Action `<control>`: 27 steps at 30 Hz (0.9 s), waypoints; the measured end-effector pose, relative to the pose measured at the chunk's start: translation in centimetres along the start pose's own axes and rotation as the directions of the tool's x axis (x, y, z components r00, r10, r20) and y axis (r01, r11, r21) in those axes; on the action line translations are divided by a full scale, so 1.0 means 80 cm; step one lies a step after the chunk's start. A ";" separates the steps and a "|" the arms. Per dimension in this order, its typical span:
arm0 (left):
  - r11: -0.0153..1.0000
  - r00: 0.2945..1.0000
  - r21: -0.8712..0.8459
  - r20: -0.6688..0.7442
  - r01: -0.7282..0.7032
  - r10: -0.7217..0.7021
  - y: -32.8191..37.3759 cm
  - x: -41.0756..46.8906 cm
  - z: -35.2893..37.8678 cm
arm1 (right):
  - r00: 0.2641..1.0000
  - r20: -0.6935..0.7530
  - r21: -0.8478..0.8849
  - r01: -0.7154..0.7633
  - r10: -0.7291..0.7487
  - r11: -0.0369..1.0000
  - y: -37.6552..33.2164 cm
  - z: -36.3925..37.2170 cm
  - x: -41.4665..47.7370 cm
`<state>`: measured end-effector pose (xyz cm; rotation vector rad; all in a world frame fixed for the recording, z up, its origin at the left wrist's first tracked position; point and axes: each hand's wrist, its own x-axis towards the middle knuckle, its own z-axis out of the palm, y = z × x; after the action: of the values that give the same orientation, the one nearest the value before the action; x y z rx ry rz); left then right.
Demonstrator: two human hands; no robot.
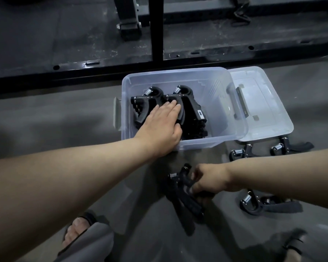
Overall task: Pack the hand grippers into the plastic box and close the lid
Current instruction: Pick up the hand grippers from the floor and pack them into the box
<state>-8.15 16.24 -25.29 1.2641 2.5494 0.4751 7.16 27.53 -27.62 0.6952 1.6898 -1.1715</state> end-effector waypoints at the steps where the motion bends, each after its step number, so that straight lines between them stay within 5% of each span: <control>1: 1.000 1.000 -0.009 -0.002 0.001 -0.001 0.000 0.000 0.000 | 0.997 0.074 -0.048 -0.015 0.019 0.999 -0.003 -0.008 -0.016; 4: 1.000 1.000 -0.012 -0.004 -0.006 0.006 0.000 0.000 -0.002 | 0.966 0.255 -0.230 0.016 0.044 0.973 -0.015 -0.049 -0.061; 9: 0.997 0.997 0.035 -0.019 -0.074 0.075 0.005 -0.003 -0.005 | 0.889 0.448 -0.067 0.133 -0.089 0.989 -0.044 -0.141 -0.135; 14: 0.997 0.998 0.073 -0.037 -0.040 0.043 0.006 -0.003 -0.005 | 0.938 0.043 0.149 0.334 -0.343 0.931 -0.063 -0.188 -0.161; 18: 0.997 0.997 0.072 -0.065 -0.041 0.045 0.005 -0.008 -0.008 | 0.884 -0.365 0.101 0.349 -0.292 0.932 -0.073 -0.176 -0.121; 27: 0.961 0.963 0.161 -0.188 0.223 -0.192 -0.064 -0.016 -0.040 | 0.795 -0.599 -0.039 0.092 -0.097 0.995 -0.086 -0.164 -0.015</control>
<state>-12.25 11.75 -24.27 1.0310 2.8876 0.3254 -3.01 37.04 -22.40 1.0703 2.2780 -1.0703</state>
